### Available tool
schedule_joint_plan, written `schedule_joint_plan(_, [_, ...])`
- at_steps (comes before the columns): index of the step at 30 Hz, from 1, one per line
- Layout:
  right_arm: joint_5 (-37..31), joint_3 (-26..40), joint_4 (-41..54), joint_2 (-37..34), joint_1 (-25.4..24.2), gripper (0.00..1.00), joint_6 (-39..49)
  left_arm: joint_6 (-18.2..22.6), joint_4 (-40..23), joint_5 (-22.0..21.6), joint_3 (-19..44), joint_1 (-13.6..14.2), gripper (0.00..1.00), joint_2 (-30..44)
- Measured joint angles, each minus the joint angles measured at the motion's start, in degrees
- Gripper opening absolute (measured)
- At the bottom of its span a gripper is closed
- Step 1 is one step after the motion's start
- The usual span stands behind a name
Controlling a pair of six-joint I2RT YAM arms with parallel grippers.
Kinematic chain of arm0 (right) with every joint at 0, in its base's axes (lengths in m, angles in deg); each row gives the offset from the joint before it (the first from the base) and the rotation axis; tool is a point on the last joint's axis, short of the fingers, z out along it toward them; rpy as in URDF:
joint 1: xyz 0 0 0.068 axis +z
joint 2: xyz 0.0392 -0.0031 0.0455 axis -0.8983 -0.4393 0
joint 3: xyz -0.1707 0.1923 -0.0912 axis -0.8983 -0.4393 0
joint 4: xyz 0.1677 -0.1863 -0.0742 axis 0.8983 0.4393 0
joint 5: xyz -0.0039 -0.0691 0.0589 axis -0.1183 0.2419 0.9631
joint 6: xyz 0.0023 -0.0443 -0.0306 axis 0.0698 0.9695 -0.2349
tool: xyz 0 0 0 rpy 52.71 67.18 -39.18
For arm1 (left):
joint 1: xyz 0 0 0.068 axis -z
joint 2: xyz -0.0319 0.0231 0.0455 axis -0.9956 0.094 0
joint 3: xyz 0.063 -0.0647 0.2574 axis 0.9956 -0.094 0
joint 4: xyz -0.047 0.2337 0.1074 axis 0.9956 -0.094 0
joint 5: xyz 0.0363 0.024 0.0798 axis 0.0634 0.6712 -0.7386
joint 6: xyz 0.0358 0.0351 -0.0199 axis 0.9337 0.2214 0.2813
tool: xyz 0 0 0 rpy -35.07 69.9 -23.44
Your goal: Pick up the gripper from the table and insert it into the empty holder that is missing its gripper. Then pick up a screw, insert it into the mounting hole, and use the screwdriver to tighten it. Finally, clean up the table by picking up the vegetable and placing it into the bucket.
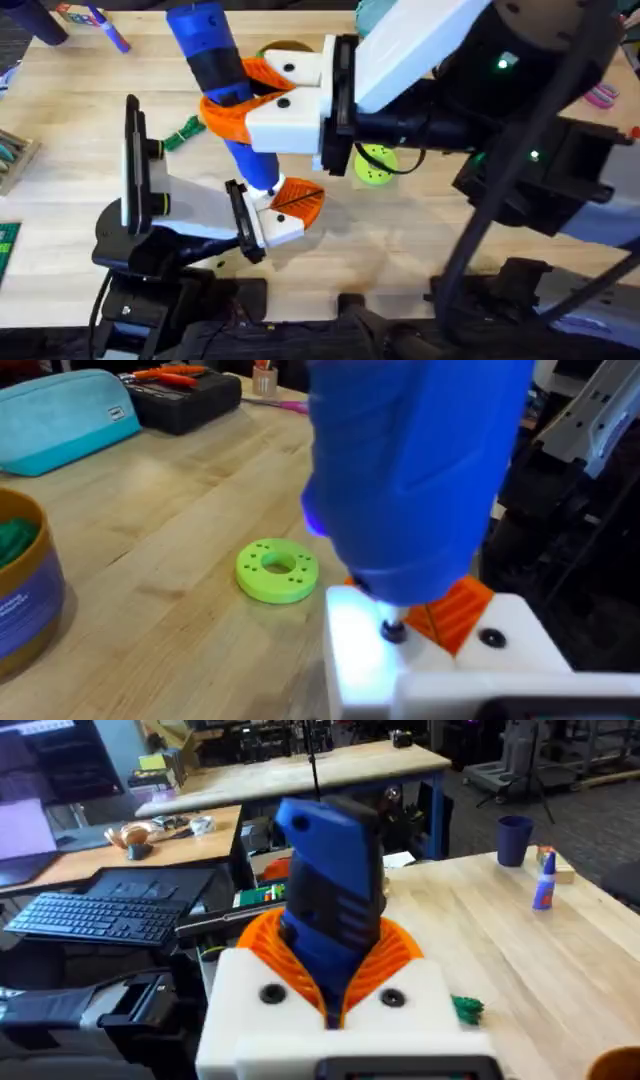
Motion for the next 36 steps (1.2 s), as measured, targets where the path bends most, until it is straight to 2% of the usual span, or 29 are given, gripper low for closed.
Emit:
schedule_joint_plan(7, [0.43, -0.07, -0.94, -0.05, 0.16, 0.047, 0.02, 0.05, -0.02, 0.41, 0.00, 0.00, 0.010, 0.00])
schedule_joint_plan(14, [1.91, -1.68, -8.68, -1.75, -0.52, 0.047, -0.62, 0.42, 0.03, -0.98, 0.16, -0.01, 0.010, 0.00])
schedule_joint_plan(30, [3.72, -1.70, -12.19, -2.05, -2.38, 0.047, -2.25, 0.50, 0.80, -2.83, 1.10, -0.07, 0.010, 0.00])
schedule_joint_plan(36, [3.48, -1.70, -18.60, -3.19, -2.33, 0.048, -3.39, 0.60, 1.89, -4.21, 2.33, -0.08, 0.009, 0.00])
